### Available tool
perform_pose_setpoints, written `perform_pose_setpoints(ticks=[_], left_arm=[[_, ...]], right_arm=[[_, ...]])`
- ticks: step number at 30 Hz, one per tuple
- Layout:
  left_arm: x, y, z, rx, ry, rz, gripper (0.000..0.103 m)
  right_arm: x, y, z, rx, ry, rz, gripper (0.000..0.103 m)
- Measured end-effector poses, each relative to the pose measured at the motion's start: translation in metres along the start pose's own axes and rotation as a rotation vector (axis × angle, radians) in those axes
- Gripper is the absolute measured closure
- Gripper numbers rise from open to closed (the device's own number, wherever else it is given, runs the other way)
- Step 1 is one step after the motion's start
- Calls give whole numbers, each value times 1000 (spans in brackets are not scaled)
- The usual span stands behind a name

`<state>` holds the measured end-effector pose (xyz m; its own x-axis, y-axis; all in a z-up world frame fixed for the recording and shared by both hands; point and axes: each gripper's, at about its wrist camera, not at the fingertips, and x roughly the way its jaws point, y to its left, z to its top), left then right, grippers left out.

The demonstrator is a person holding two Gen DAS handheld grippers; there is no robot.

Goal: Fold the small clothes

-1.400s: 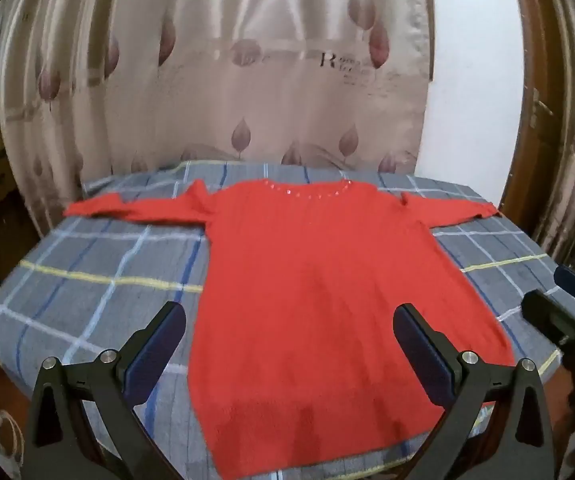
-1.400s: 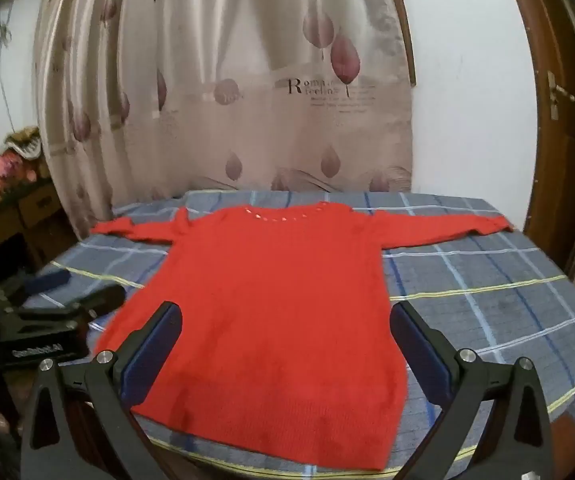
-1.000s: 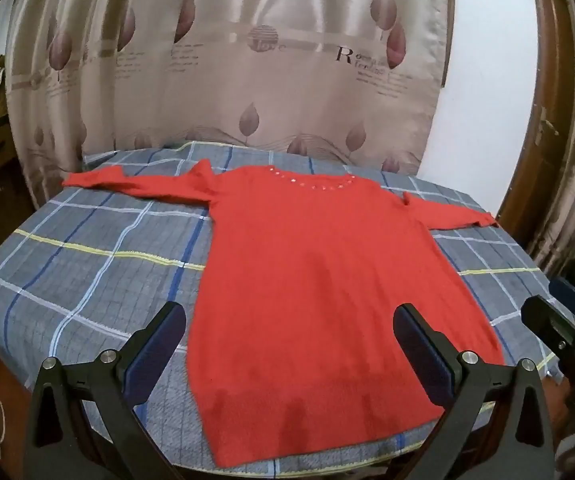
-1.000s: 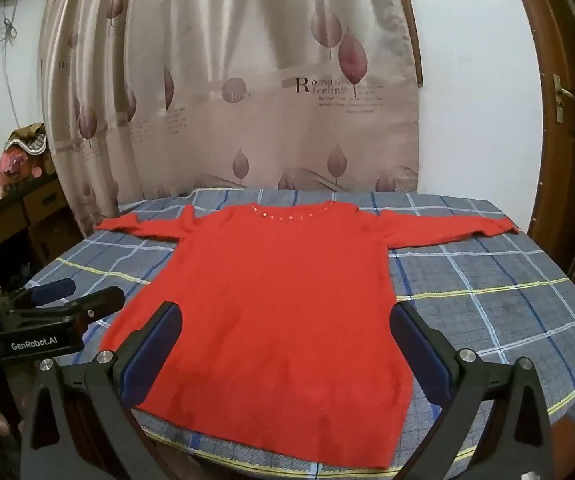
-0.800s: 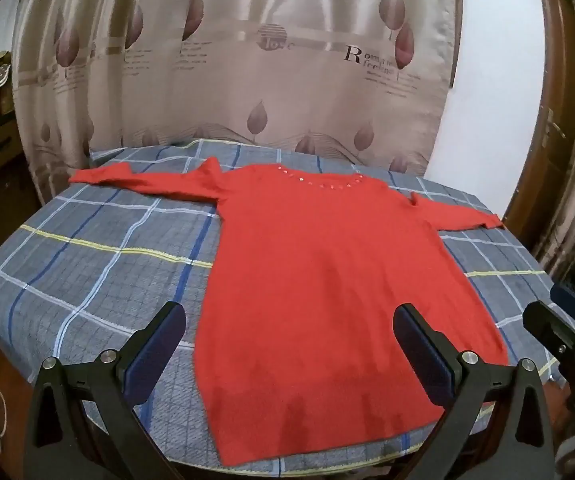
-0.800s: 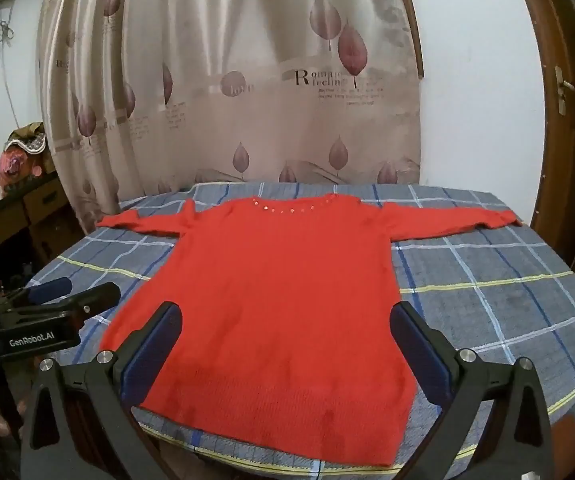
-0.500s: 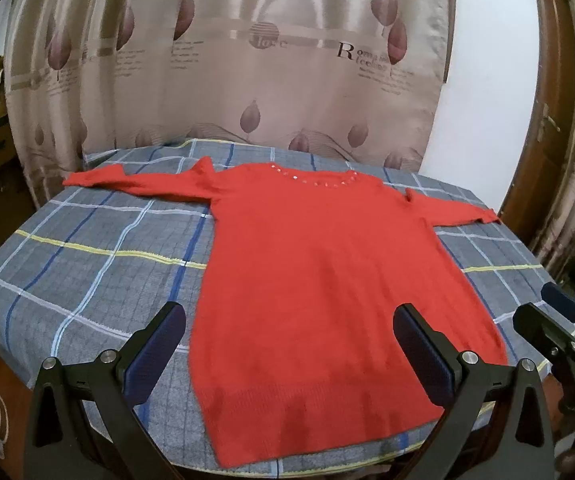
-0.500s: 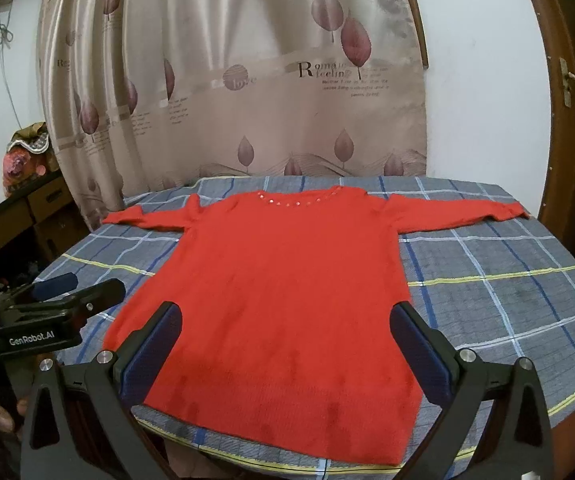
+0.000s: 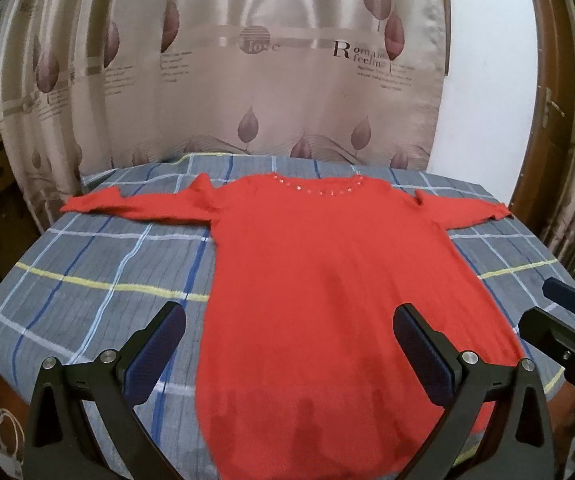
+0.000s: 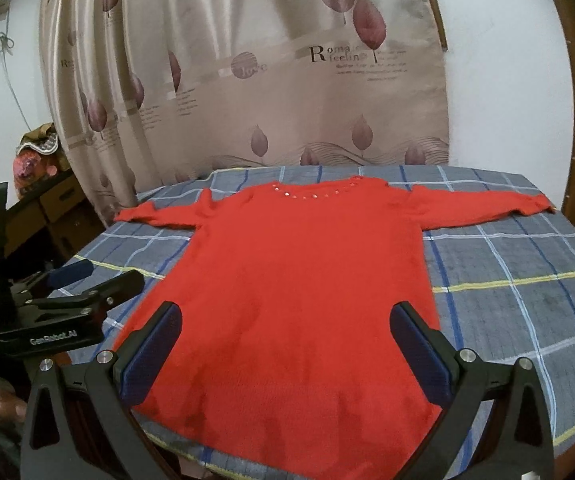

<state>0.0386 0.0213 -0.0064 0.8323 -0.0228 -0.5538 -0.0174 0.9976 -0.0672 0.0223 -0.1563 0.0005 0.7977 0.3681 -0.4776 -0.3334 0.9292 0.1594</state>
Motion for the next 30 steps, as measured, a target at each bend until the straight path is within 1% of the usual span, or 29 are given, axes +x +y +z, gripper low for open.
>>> perform_pose_setpoints(ticks=[7, 19, 30], left_arm=[[30, 1, 22, 1, 8, 7, 0], [93, 3, 45, -1, 36, 32, 0], [128, -2, 62, -2, 57, 29, 0]], right_arm=[[21, -4, 17, -9, 13, -3, 0], [70, -30, 41, 10, 56, -56, 0], [107, -44, 57, 23, 87, -67, 0]])
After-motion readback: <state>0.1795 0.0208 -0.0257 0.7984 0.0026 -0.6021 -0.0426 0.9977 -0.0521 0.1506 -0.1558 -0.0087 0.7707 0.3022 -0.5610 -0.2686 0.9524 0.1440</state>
